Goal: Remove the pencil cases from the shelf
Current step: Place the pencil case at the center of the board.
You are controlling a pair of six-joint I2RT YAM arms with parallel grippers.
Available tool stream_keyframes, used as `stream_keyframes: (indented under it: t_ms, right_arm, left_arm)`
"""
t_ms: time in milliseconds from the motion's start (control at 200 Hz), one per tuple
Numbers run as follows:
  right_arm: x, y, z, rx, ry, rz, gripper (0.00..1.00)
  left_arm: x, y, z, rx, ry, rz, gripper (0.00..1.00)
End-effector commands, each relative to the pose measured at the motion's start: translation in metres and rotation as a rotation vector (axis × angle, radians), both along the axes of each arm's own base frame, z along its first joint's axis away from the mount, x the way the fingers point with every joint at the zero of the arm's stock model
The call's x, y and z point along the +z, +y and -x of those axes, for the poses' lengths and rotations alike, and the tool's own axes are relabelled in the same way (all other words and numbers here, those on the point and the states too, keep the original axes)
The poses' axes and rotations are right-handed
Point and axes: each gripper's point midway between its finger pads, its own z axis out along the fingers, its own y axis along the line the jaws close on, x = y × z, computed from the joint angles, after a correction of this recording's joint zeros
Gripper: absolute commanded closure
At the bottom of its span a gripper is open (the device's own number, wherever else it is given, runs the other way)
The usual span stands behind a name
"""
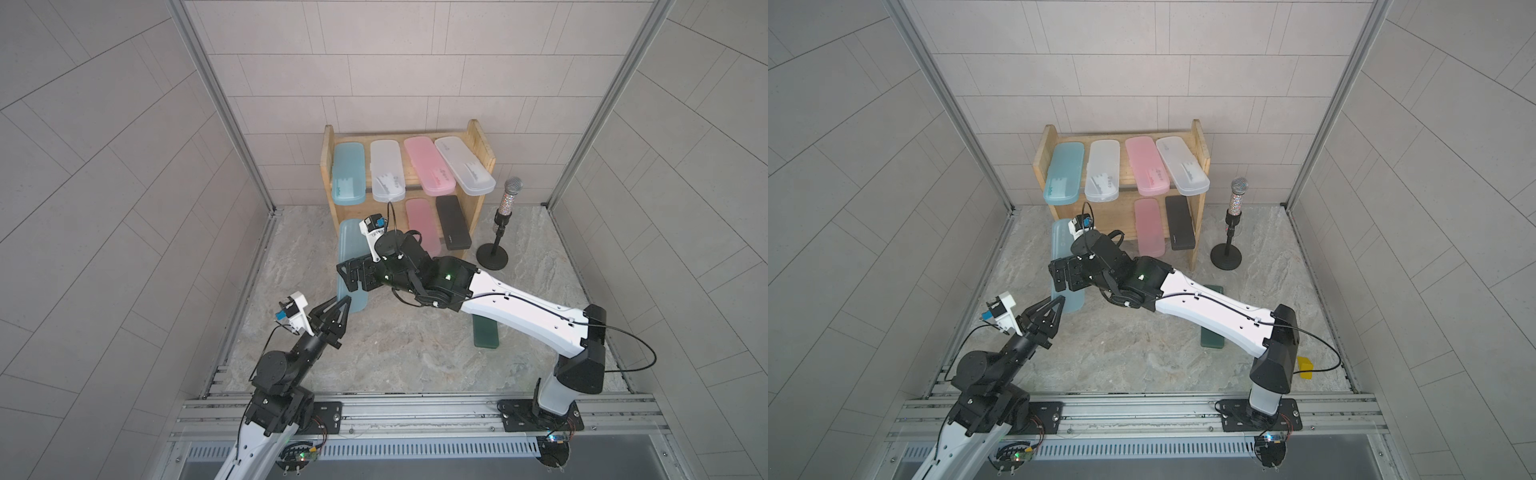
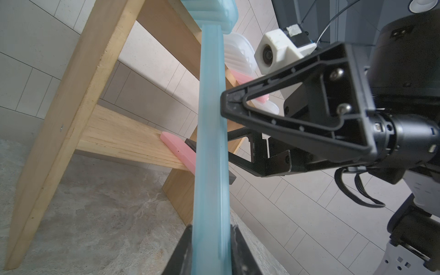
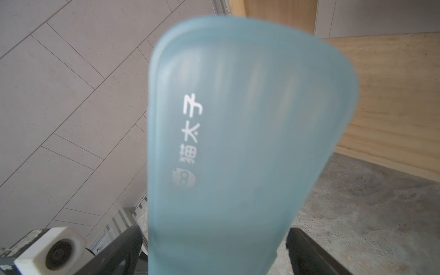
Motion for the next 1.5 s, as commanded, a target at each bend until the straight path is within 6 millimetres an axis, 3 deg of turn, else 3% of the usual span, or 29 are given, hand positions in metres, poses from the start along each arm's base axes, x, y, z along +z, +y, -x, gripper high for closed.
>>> stream_keyframes:
  t_ms: [0,440,560,660,730,816,856,1021,1131,1336,1496]
  right_arm:
    - [-0.003,-0.003,-0.002,-0.025,0.020,0.008,0.00]
    - [-0.008,0.014,-0.004,0.010,0.060,-0.032,0.00]
    - [-0.009,0.013,-0.006,0.003,0.062,-0.032,0.11]
    - [-0.011,0.007,-0.008,-0.017,0.054,-0.022,0.28]
    - [-0.014,0.002,-0.007,-0.022,0.052,-0.013,0.38]
    - [-0.020,-0.007,-0.006,-0.020,0.063,-0.001,0.39]
    - [-0.024,-0.013,-0.005,-0.023,0.068,0.006,0.39]
    - [-0.055,-0.063,-0.001,-0.068,0.099,0.083,0.39]
    - [-0.087,-0.109,0.008,-0.083,0.150,0.179,0.41]
    - [-0.168,-0.206,0.030,-0.165,0.322,0.397,0.40]
    - [-0.223,-0.256,0.032,-0.266,0.416,0.403,0.39]
  left_arm:
    - [0.021,0.001,0.009,-0.008,-0.080,0.008,0.92]
    - [0.017,0.001,0.008,0.000,-0.078,-0.011,0.92]
    - [0.014,0.000,0.007,0.001,-0.074,-0.024,0.92]
    - [0.013,0.001,0.006,0.009,-0.071,-0.027,0.87]
    - [0.011,0.003,0.004,0.025,-0.063,-0.029,0.67]
    - [0.007,0.006,0.000,0.049,-0.047,-0.036,0.33]
    - [0.005,0.007,-0.001,0.061,-0.037,-0.039,0.21]
    - [-0.002,0.012,-0.006,0.093,0.001,-0.050,0.03]
    - [-0.005,0.014,-0.007,0.109,0.027,-0.062,0.02]
    - [-0.005,0.015,-0.009,0.116,0.051,-0.074,0.02]
    - [-0.009,0.013,-0.016,0.120,0.094,-0.087,0.02]
